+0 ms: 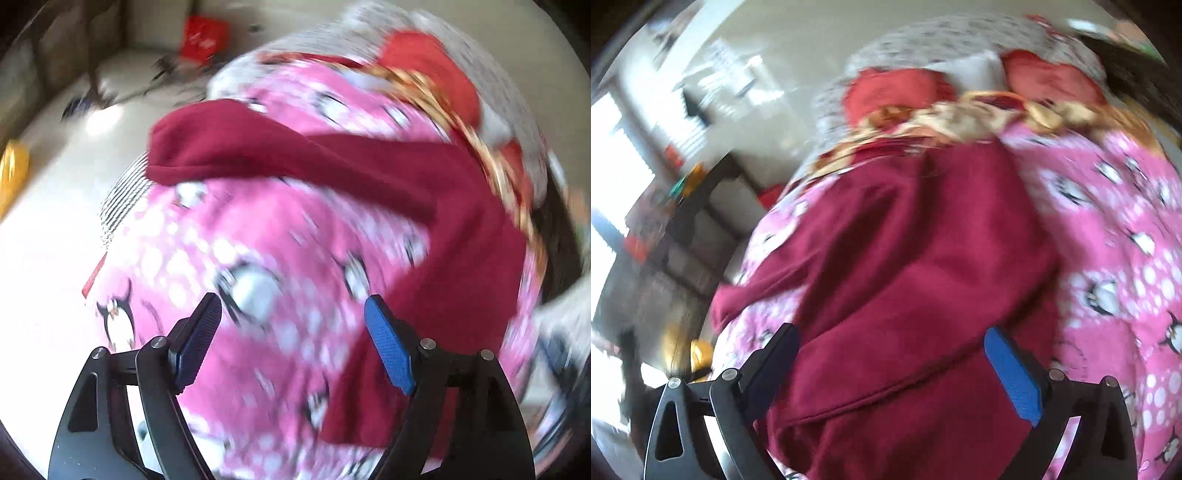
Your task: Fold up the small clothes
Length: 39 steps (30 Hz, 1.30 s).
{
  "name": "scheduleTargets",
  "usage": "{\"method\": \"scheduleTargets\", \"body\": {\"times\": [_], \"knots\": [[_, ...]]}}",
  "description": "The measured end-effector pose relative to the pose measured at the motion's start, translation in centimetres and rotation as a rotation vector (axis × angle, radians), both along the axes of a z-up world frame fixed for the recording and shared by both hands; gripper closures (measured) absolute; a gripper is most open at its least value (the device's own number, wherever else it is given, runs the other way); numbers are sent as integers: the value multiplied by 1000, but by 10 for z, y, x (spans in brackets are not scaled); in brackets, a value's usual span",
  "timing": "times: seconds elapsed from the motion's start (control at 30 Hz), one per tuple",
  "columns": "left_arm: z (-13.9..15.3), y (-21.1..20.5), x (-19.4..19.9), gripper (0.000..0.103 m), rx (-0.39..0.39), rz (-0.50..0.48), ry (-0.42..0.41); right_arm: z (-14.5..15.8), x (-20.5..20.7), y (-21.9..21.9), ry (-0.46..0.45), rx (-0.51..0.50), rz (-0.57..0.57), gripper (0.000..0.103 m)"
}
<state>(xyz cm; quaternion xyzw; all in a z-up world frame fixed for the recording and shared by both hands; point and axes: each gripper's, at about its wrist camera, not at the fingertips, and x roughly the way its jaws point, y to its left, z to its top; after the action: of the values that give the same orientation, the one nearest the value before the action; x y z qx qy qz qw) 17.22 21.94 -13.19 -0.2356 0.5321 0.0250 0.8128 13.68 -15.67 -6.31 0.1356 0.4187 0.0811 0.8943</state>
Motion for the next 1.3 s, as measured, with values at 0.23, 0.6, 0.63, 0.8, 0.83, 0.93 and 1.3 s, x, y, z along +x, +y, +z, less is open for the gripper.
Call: {"method": "scheduleTargets", "body": {"times": [0.23, 0.6, 0.63, 0.8, 0.83, 0.93, 1.3], "knots": [[-30, 65, 62, 23, -141, 186, 8, -3, 29, 68, -22, -23, 82, 4], [-40, 84, 99, 97, -76, 311, 2, -33, 60, 97, 71, -23, 165, 47], [-32, 81, 98, 100, -50, 302, -13, -35, 60, 95, 75, -8, 164, 51], [59, 23, 64, 102, 139, 152, -283, -30, 53, 76, 59, 47, 141, 51], [80, 3, 53, 102, 158, 98, -346, -28, 51, 70, 56, 63, 135, 51], [109, -42, 29, 102, 235, -28, -422, -23, 43, 47, 43, 102, 92, 51], [-40, 44, 73, 40, -206, 206, 41, -32, 32, 25, 71, 166, 93, 40]]}}
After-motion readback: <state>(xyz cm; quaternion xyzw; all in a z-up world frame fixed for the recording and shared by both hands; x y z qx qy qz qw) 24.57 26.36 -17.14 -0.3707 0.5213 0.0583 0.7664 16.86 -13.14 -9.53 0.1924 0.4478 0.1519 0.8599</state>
